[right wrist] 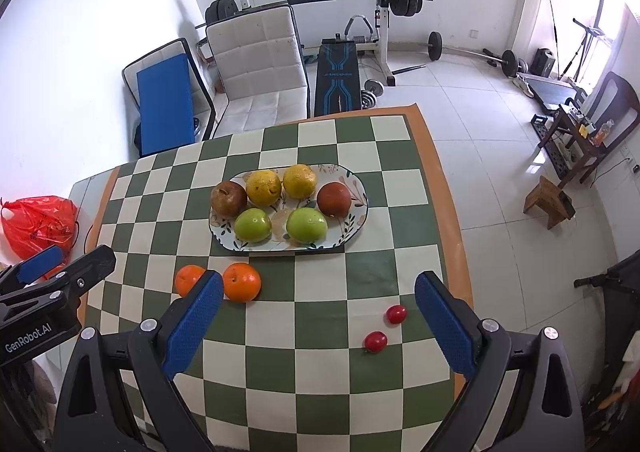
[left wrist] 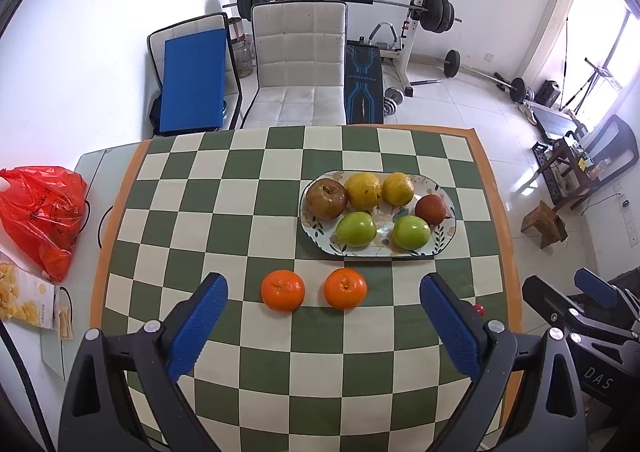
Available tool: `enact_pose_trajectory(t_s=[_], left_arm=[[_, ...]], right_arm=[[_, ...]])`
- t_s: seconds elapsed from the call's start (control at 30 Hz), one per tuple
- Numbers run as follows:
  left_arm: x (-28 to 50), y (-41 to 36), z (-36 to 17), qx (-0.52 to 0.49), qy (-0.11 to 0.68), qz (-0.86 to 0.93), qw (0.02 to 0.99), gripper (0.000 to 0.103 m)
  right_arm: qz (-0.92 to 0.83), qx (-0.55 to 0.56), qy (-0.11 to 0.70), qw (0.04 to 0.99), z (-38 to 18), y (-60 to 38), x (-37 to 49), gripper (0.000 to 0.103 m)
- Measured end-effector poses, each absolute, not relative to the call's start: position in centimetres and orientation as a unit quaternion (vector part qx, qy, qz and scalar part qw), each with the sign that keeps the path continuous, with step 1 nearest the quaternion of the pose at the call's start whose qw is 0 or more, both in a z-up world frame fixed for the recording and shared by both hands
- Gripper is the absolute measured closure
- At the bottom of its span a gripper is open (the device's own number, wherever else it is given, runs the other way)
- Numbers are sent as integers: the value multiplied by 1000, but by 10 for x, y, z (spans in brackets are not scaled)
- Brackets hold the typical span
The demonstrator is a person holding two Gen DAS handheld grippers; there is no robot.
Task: Organize fruits
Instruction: 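Reach both grippers down toward the two tangerines on the table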
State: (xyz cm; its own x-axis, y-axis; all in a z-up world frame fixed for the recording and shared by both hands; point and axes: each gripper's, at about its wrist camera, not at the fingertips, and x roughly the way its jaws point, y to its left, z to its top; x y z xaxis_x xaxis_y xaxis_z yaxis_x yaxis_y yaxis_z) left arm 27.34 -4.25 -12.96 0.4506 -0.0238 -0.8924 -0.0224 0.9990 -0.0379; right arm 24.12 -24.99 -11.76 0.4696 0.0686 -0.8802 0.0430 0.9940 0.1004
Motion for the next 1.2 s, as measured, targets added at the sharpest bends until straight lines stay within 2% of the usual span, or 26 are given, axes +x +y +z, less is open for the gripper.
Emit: enact_pose_trajectory(t_s=[0.3,0.6,0.8,0.9,0.97,1.2], left_arm=[[302,-1,-180,-11,561,68,825,1],[321,62,-269,-46,645,152,747,1],[327,72,-307,-67,681,151,713,1],[333,70,-318,-76,690,140,706,1],[338,67,-325,-78,696,130,702,1],[351,42,-350,-71,720,67,687,1]], right_arm=[[39,90,551,829,-159,-244,268,5],[114,116,637,754,-283,-183,315,5],[131,96,679,716,-360,-134,340,17],[143,74,679,716,-380,-116,346,26],[139,60,677,721,-387,-111,347,37],[128,53,688,712,-388,-142,328,37]])
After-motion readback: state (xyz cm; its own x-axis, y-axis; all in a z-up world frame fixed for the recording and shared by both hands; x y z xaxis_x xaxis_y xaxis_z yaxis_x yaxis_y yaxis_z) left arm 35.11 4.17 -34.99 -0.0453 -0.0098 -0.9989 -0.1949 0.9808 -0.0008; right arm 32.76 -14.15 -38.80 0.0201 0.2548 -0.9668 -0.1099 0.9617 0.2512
